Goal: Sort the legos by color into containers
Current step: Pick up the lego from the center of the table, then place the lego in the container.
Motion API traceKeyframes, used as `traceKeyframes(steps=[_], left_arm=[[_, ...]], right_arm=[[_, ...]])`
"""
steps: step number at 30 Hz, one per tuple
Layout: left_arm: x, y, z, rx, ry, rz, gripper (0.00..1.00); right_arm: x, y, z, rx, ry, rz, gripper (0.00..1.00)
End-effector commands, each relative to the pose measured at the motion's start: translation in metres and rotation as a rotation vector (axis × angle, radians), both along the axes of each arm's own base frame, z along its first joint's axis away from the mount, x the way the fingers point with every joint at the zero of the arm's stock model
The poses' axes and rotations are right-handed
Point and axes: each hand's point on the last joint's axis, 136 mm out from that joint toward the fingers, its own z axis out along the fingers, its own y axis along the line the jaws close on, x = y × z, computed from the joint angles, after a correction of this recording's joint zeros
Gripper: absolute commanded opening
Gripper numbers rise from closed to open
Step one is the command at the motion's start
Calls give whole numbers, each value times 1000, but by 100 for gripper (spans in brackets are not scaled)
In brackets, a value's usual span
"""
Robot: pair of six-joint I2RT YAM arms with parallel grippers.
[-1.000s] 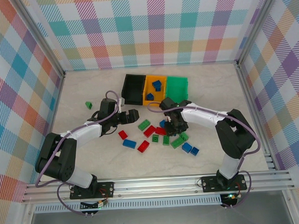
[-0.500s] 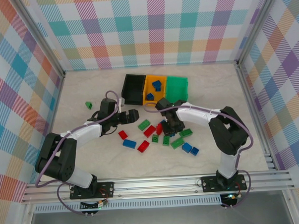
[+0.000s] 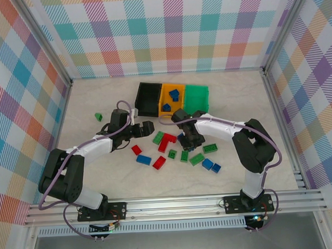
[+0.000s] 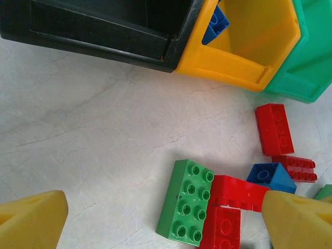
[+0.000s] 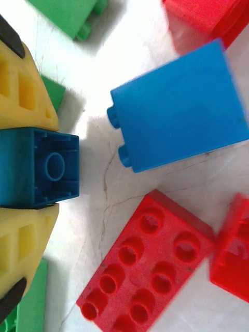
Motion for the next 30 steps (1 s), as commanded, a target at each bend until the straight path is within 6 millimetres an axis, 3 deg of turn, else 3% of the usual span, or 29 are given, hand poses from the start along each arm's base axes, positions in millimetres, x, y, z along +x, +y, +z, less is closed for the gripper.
traceKeyframes(steps=[1,7,12,15,19,30], left_arm=[[-1,5,5,-9,-3,13,96],[-1,12,4,-6,-19,48,96],[0,17,0,14,-15,67,96],[1,17,0,7,-8,67,96],[0,18,2,-1,-11,70,97],[-1,16,11,-37,-23,70,96]], right_arm=[[31,23,50,89,-132,8,31],[102,55,100,148,-311,5,32],[161,63,114,129,-387,-18,40],[175,64,114,102,-385,-21,52],[158,68,110,150,-346,-8,54],[54,44,51,190,-116,26,52]])
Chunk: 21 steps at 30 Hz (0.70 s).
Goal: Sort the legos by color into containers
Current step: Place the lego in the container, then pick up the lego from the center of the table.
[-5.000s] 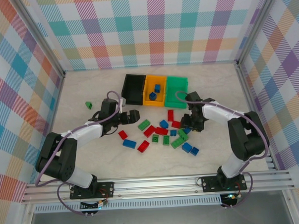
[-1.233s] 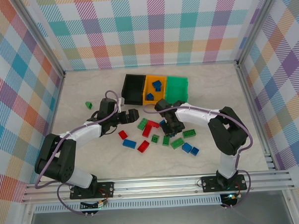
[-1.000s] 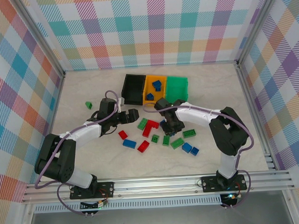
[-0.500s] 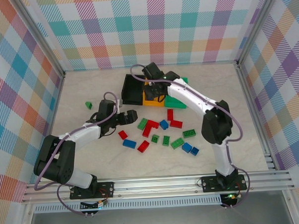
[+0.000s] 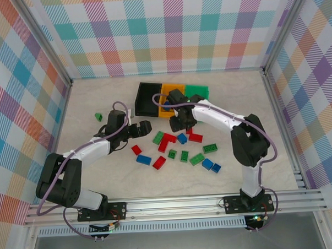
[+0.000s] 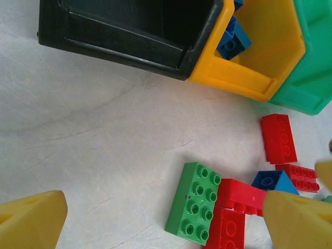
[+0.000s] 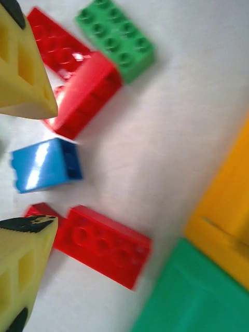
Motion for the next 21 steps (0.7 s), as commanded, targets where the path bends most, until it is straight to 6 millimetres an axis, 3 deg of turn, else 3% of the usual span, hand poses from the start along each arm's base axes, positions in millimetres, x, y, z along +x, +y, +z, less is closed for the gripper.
traceKeyframes(steps=[1,4,17,21], left_arm=[[0,3,6,-33,-12,13,96],[0,4,3,-29,-5,17,97],[4,9,-8,-41,25,35,97],[4,10,-6,-48,22,38,97]], right_arm=[[-18,5,-1,59,31,7,52],[-21,-2,-15,14,50,5,52],[-25,4,-54,-54,106,20,46],[-27,0,-59,-88,102,15,37]])
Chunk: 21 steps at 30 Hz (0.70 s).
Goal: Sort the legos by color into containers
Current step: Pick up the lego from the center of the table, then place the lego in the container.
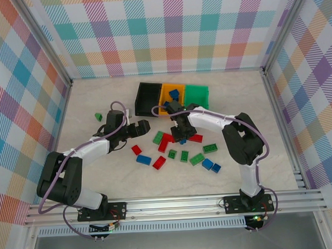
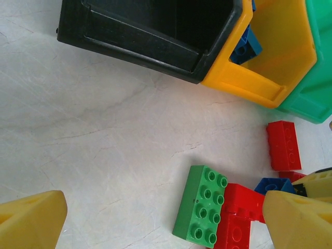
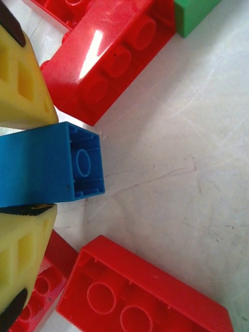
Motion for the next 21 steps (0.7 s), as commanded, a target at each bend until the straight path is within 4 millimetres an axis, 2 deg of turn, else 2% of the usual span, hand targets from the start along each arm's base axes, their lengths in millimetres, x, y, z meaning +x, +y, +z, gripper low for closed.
traceKeyframes(steps=[1,3,6,11,14,18,21], left_arm=[[0,2,1,-31,-11,7,97],[0,2,3,-39,-19,7,97],[0,4,4,-32,-20,14,97],[0,9,3,-36,-29,38,97],[0,14,2,-29,-29,55,97],[1,18,1,-28,-28,68,97],[1,20,-1,-36,-21,77,97]], right_arm=[[-2,1,-3,-23,-13,4,32],[1,4,8,-5,-43,8,27],[11,8,31,4,-99,12,26],[40,21,78,34,-213,14,27],[67,29,102,60,-282,-9,27],[102,35,109,85,-316,-39,28],[124,41,111,93,-332,-41,33]])
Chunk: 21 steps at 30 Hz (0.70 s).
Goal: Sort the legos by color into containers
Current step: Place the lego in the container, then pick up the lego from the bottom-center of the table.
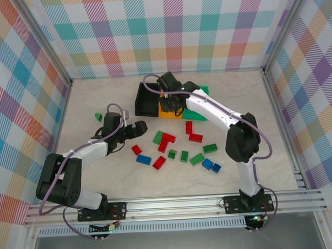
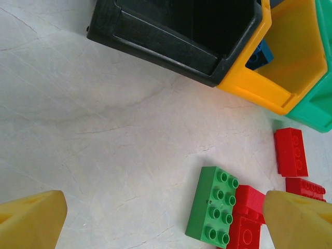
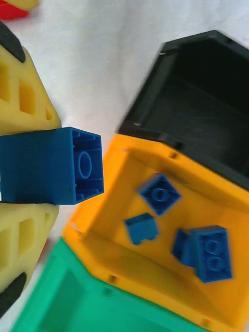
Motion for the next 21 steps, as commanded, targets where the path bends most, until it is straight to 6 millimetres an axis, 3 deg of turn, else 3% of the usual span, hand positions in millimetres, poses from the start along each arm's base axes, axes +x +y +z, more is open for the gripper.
traceKeyframes(steps=[1,3,4,9,14,21], left_arm=[[2,7,4,-19,-17,29,97],[2,7,5,-22,-18,29,97],[3,8,5,-21,-21,31,97],[3,9,4,-28,-16,35,97],[2,8,7,-39,-21,35,97],[1,13,9,-43,-25,57,97]], right_arm=[[17,-6,-24,-64,35,-6,36],[17,3,-22,-35,47,13,50],[14,7,-22,-28,47,17,52],[-8,6,-39,-56,67,32,55],[-58,18,-49,-30,112,135,56],[-131,57,-68,-2,219,306,58]])
